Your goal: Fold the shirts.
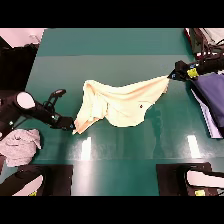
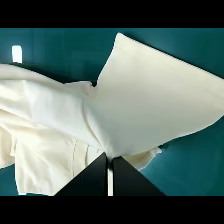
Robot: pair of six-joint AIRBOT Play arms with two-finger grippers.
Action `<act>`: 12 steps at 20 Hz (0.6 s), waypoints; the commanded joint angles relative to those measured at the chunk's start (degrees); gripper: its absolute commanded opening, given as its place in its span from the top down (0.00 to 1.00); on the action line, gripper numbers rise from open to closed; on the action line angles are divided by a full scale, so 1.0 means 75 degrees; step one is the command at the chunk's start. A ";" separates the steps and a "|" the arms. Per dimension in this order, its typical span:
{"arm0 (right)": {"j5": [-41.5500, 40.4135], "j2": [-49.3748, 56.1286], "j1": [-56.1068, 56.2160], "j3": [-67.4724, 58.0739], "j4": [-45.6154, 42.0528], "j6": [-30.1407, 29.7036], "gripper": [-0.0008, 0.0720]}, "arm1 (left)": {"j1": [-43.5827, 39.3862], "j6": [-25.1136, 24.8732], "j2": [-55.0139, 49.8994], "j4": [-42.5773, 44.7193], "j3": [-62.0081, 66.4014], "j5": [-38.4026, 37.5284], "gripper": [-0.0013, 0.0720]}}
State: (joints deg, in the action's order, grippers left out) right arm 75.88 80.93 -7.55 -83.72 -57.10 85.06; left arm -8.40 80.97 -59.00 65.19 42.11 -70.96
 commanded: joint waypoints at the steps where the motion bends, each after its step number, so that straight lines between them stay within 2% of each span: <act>1: 0.0090 0.0006 0.0009 0.0003 0.0003 0.0000 0.96 | 0.0006 0.0012 0.0096 -0.0154 -0.0787 0.0816 0.24; 11: 0.0163 0.0006 0.0009 0.0006 0.0003 0.0003 0.96 | 0.0003 -0.0125 0.0087 -0.0583 -0.1055 0.1617 0.24; 12: 0.0172 0.0006 0.0009 0.0006 0.0003 0.0003 0.96 | 0.0003 -0.0119 0.0087 -0.0589 -0.1055 0.1632 0.26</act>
State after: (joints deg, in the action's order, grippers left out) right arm 76.82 80.93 -7.55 -83.70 -57.10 85.06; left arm -8.40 80.47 -58.33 61.67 34.41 -60.58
